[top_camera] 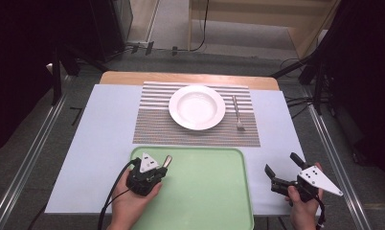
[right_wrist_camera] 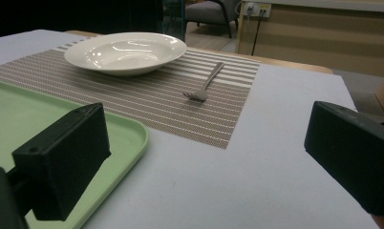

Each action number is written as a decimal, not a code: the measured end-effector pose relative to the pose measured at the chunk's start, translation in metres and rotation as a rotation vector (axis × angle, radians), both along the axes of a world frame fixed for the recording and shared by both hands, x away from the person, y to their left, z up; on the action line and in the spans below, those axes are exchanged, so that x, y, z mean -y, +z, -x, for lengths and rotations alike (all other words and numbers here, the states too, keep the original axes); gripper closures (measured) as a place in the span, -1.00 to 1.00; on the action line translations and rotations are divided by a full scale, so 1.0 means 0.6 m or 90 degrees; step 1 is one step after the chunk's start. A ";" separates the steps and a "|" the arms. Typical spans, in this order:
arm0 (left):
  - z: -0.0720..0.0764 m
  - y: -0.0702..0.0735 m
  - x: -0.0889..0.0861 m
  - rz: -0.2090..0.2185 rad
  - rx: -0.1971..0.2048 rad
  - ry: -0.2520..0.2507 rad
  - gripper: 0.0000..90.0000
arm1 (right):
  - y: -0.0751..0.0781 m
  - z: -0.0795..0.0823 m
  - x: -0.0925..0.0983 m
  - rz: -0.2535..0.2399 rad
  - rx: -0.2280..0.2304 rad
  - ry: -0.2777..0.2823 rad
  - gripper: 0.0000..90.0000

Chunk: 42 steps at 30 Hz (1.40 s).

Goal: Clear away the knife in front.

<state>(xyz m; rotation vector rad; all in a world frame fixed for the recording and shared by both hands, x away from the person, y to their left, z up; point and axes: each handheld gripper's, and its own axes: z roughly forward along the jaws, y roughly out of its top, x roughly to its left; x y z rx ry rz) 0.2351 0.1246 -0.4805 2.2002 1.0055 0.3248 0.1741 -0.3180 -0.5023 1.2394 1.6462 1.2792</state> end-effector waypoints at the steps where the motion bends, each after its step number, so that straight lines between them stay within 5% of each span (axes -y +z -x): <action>1: -0.001 -0.002 0.002 0.001 -0.005 -0.001 0.97 | 0.000 -0.001 0.001 0.002 0.003 -0.001 -1.00; 10: -0.006 -0.023 0.006 -0.036 -0.022 0.000 0.99 | 0.000 0.000 0.000 0.002 0.000 0.000 -1.00; 42: -0.007 -0.022 -0.093 -0.017 -0.016 0.073 0.99 | -0.002 -0.002 -0.003 0.007 -0.001 0.002 -1.00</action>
